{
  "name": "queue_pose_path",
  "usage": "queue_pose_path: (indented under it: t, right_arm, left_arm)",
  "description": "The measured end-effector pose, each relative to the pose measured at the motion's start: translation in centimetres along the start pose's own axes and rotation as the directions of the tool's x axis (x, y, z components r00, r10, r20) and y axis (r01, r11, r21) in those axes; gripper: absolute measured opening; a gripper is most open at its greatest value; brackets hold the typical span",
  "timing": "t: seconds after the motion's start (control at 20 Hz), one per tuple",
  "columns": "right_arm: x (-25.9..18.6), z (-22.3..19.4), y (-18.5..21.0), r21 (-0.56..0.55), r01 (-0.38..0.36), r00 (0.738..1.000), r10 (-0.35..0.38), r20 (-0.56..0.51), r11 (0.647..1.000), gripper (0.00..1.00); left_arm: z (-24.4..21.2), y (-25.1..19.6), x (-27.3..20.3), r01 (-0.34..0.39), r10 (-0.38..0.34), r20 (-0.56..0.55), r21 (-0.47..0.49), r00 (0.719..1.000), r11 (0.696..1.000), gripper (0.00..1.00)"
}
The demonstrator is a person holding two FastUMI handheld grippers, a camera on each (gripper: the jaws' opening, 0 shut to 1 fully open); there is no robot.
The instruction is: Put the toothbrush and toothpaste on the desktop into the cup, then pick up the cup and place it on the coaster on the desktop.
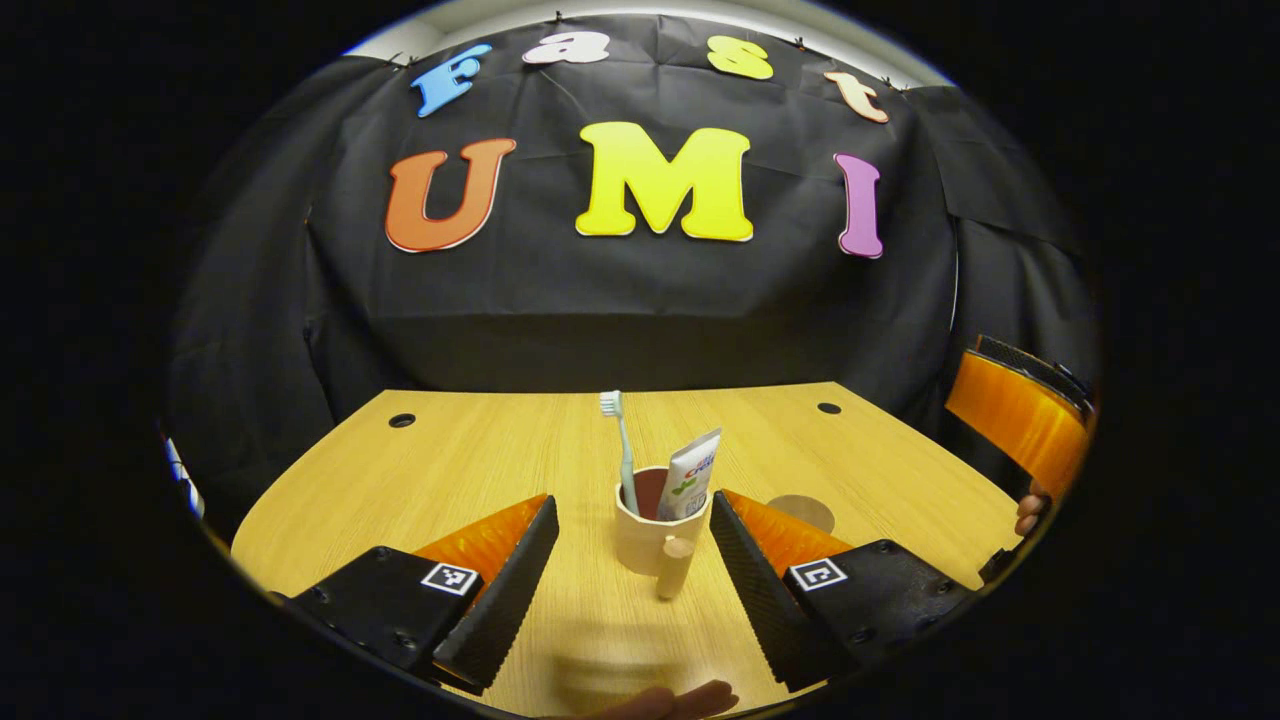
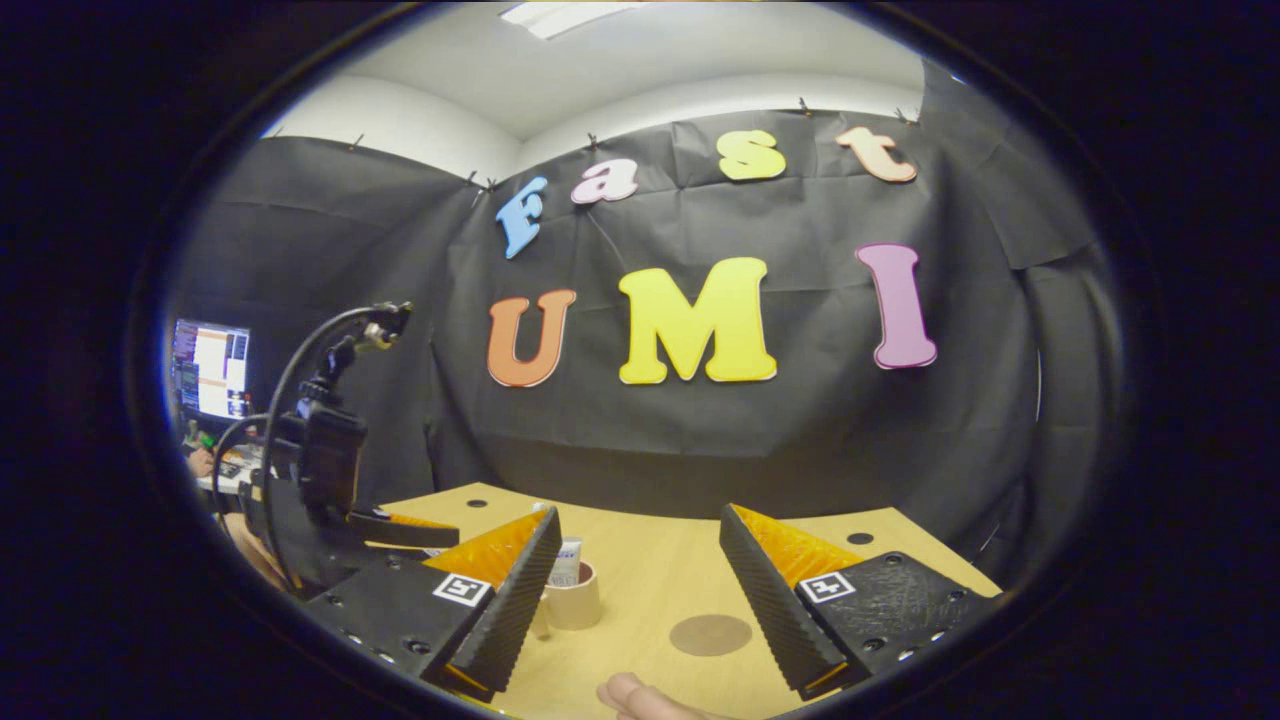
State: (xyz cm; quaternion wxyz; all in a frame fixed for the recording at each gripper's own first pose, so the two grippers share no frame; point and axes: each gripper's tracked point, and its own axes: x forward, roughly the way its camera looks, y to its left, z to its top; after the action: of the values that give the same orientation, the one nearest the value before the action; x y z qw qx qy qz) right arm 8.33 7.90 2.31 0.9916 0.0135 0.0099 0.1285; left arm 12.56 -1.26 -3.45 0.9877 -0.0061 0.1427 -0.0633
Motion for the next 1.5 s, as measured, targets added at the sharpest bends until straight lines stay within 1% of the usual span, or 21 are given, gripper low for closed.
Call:
queue_pose_path:
  t: [0.05,0.1,0.2,0.35,0.45,0.55,0.6,0.65,0.7,0.75,0.8,0.9,0.95,1.0,1.1,1.2,1.25,1.3,1.4,1.45,1.5]
  right_arm:
    - [-0.3,0.0,-0.8,-0.003,0.018,1.0,-0.018,0.007,1.0,0.93]
    - [-0.6,-0.2,-1.6,-0.006,0.032,0.999,-0.032,0.012,0.999,0.96]
    - [-0.9,-1.0,-2.5,-0.005,0.042,0.999,-0.042,0.006,0.999,0.96]
    - [-1.2,-1.9,-4.0,0.016,0.05,0.999,-0.05,-0.009,0.999,0.96]
    - [-1.5,-2.5,-4.8,0.043,0.054,0.999,-0.053,-0.011,0.998,0.96]
    - [-1.3,-2.4,-5.8,0.06,0.066,0.998,-0.065,-0.013,0.996,0.96]
    - [-1.3,-2.2,-6.3,0.071,0.071,0.997,-0.071,-0.004,0.995,0.93]
    - [-1.2,-1.8,-6.5,0.09,0.072,0.997,-0.073,0.008,0.993,0.96]
    - [-1.2,-1.7,-6.5,0.108,0.065,0.998,-0.067,0.011,0.992,0.99]
    - [-1.3,-1.8,-6.4,0.122,0.057,0.998,-0.059,0.01,0.991,0.95]
    - [-1.3,-1.9,-6.4,0.128,0.053,0.999,-0.054,0.007,0.99,0.95]
    - [-1.1,-2.0,-6.7,0.13,0.05,0.999,-0.052,0.007,0.99,0.96]
    - [-1.0,-2.0,-6.6,0.13,0.047,0.999,-0.049,0.011,0.99,0.96]
    - [-1.0,-2.0,-6.7,0.135,0.046,0.999,-0.048,0.011,0.99,0.96]
    - [-1.0,-2.1,-6.4,0.152,0.027,1.0,-0.029,0.01,0.988,0.95]
    - [-0.9,-2.3,-6.6,0.161,0.026,1.0,-0.027,0.008,0.987,0.96]
    - [-0.8,-2.3,-6.7,0.163,0.025,1.0,-0.027,0.005,0.986,0.96]
    - [-0.8,-2.4,-6.7,0.166,0.024,1.0,-0.025,0.004,0.986,0.96]
    - [-0.8,-2.3,-6.7,0.169,0.019,1.0,-0.021,0.007,0.985,0.96]
    - [-0.8,-2.3,-6.8,0.168,0.021,1.0,-0.022,0.009,0.986,0.93]
    - [-0.8,-2.3,-6.9,0.164,0.023,1.0,-0.025,0.011,0.986,0.96]
  left_arm:
    - [0.0,-0.4,0.4,0.009,-0.009,-0.028,0.007,1.0,1.0,0.97]
    - [-0.2,-0.6,0.8,0.013,-0.012,-0.06,0.017,0.998,1.0,0.97]
    - [-0.5,-0.9,1.9,0.012,-0.008,-0.123,0.026,0.992,1.0,0.97]
    - [-1.6,-1.2,3.3,0.008,-0.008,-0.238,-0.001,0.971,1.0,0.96]
    - [-2.9,-1.6,4.4,0.008,-0.011,-0.326,-0.013,0.945,1.0,0.97]
    - [-4.0,-1.7,5.2,0.005,-0.001,-0.412,0.008,0.911,1.0,0.97]
    - [-4.9,-1.9,5.5,0.01,-0.003,-0.462,0.013,0.887,1.0,0.97]
    - [-5.9,-2.0,5.7,0.015,-0.007,-0.501,0.011,0.866,1.0,1.0]
    - [-6.5,-2.2,6.0,0.012,-0.006,-0.529,0.007,0.848,1.0,0.96]
    - [-7.1,-2.1,6.1,0.001,0.007,-0.556,0.014,0.831,1.0,0.95]
    - [-7.6,-1.8,6.3,-0.007,0.016,-0.577,0.017,0.817,1.0,0.96]
    - [-8.5,-1.2,6.5,-0.029,0.025,-0.609,0.003,0.793,1.0,0.92]
    - [-9.0,-1.3,6.5,-0.029,0.011,-0.63,-0.017,0.777,0.999,0.86]
    - [-9.3,-1.3,6.5,-0.028,0.0,-0.644,-0.034,0.765,0.999,0.83]
    - [-9.6,-1.5,6.3,-0.03,-0.009,-0.654,-0.048,0.757,0.998,0.81]
    - [-9.9,-1.6,6.2,-0.023,-0.018,-0.665,-0.053,0.747,0.998,0.75]
    - [-10.0,-1.7,6.2,-0.02,-0.023,-0.671,-0.056,0.741,0.998,0.69]
    - [-10.4,-1.8,6.1,-0.024,-0.026,-0.682,-0.063,0.731,0.998,0.65]
    - [-11.0,-1.8,6.4,-0.043,-0.014,-0.698,-0.065,0.716,0.997,0.39]
    - [-11.0,-2.0,7.1,-0.038,-0.015,-0.691,-0.061,0.723,0.997,0.32]
    - [-10.8,-2.1,7.2,-0.036,-0.015,-0.686,-0.06,0.727,0.998,0.31]
